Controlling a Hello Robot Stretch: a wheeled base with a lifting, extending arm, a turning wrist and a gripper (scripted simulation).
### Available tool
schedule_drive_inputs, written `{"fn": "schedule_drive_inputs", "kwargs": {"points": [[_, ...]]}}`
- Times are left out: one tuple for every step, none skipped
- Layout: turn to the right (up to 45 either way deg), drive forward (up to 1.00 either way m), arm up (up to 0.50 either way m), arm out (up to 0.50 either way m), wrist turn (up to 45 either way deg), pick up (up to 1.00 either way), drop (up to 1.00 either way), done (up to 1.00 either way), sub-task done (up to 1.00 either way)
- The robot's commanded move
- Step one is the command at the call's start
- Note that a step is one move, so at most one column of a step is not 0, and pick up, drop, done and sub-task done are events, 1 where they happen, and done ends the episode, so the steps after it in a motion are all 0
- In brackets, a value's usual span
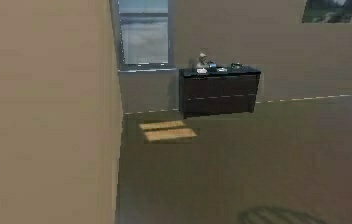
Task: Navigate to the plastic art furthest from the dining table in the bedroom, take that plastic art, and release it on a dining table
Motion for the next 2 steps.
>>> {"fn": "schedule_drive_inputs", "kwargs": {"points": [[0.0,1.00,0.00,0.00,0.0,0.00,0.00,0.00,0.00],[3.0,0.00,0.00,0.00,0.0,0.00,0.00,0.00,0.00]]}}
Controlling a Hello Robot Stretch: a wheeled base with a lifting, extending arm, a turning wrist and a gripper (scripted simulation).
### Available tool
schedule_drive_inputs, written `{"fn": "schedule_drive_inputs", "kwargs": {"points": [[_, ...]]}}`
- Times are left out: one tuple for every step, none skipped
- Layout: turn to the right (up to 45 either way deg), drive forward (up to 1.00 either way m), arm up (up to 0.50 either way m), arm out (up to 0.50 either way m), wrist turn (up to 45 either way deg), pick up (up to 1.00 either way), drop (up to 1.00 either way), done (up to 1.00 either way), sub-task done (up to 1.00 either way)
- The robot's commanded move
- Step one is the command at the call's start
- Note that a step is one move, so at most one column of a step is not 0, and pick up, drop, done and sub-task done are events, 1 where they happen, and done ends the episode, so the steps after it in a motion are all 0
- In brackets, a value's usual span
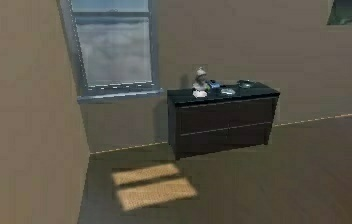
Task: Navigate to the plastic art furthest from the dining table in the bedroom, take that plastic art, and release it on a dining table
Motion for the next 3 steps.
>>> {"fn": "schedule_drive_inputs", "kwargs": {"points": [[0.0,1.00,0.00,0.00,0.0,0.00,0.00,0.00,0.00],[0.0,0.20,0.00,0.00,0.0,0.00,0.00,0.00,0.00],[-45.0,0.00,0.00,0.00,0.0,0.00,0.00,0.00,0.00]]}}
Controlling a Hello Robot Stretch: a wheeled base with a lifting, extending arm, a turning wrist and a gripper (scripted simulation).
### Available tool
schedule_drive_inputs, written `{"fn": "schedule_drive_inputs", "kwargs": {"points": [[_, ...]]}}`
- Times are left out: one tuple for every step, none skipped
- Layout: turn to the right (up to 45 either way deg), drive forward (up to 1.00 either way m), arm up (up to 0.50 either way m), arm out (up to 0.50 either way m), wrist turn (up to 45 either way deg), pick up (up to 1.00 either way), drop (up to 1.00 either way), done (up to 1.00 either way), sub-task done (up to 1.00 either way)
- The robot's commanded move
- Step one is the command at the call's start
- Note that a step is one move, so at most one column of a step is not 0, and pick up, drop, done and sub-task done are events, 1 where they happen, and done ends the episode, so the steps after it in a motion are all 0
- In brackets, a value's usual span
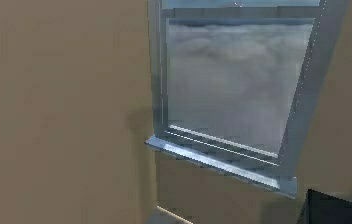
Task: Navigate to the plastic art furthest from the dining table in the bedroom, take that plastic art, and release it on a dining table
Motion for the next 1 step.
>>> {"fn": "schedule_drive_inputs", "kwargs": {"points": [[-27.0,0.00,0.00,0.00,0.0,0.00,0.00,0.00,0.00]]}}
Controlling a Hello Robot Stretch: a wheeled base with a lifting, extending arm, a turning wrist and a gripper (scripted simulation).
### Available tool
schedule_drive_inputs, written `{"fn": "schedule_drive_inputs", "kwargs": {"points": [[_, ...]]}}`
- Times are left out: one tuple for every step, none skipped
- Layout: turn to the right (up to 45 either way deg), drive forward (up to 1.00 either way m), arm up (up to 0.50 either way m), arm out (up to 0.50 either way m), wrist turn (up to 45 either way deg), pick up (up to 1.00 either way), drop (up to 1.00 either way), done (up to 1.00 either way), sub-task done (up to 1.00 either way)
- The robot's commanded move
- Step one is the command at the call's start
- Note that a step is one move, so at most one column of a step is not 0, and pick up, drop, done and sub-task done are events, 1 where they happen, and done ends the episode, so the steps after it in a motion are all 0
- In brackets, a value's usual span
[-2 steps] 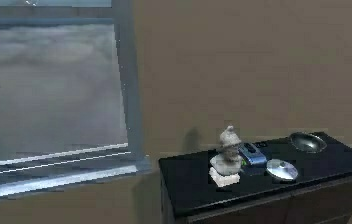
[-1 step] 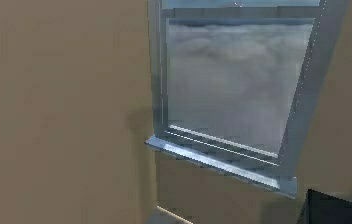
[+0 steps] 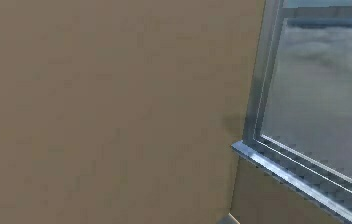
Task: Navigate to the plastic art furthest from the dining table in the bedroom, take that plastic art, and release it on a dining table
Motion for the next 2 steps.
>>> {"fn": "schedule_drive_inputs", "kwargs": {"points": [[0.0,0.00,0.50,0.00,0.0,0.00,0.00,0.00,0.00],[0.0,0.00,0.32,0.00,0.0,0.00,0.00,0.00,0.00]]}}
